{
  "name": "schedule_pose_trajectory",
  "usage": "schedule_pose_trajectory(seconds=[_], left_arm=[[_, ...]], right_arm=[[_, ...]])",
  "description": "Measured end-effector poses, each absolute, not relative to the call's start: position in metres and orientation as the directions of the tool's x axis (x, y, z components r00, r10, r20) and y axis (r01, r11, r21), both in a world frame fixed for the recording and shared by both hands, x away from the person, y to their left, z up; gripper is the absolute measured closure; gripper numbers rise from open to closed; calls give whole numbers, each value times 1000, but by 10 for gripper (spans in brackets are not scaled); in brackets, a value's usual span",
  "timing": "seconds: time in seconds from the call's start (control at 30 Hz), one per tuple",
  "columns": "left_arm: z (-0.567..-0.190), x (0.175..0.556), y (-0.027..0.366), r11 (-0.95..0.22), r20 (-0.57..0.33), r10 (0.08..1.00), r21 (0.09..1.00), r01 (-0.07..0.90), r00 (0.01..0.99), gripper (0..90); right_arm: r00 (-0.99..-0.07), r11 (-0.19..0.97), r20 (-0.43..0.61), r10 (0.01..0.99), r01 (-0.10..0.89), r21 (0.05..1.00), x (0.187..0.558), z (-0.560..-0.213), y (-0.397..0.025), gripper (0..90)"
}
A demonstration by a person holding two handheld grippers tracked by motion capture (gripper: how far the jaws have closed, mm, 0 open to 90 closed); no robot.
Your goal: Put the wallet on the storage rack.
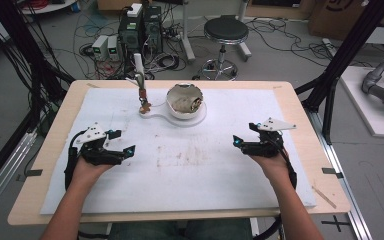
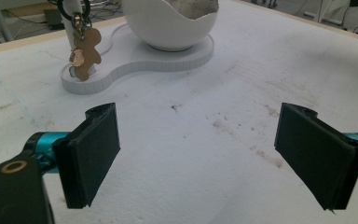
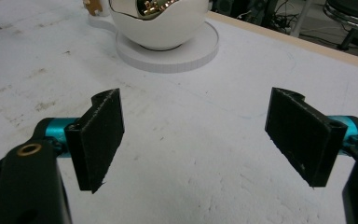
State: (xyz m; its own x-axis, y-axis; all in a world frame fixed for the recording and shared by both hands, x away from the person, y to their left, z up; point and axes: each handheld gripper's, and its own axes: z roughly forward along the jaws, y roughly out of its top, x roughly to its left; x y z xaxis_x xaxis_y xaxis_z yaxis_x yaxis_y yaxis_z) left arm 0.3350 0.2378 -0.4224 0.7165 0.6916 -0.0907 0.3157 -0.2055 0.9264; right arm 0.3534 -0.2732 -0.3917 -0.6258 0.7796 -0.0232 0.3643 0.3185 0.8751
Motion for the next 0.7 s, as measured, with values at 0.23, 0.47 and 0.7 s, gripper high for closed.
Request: schedule_pose_trajectory(seconds=[0.23, 0.47, 0.7], left_arm=[[-423, 334, 238, -208, -90, 697, 924, 321, 711, 140], [-425, 334, 236, -213, -85, 701, 922, 322, 708, 140], [-426, 335, 237, -219, -82, 701, 921, 324, 708, 140]], right_arm=[[-612, 299, -1, 791, 385, 873, 348, -408, -285, 199], [-597, 290, 5, 802, 396, 871, 349, -408, -290, 189], [-594, 295, 9, 805, 413, 861, 353, -411, -290, 189]])
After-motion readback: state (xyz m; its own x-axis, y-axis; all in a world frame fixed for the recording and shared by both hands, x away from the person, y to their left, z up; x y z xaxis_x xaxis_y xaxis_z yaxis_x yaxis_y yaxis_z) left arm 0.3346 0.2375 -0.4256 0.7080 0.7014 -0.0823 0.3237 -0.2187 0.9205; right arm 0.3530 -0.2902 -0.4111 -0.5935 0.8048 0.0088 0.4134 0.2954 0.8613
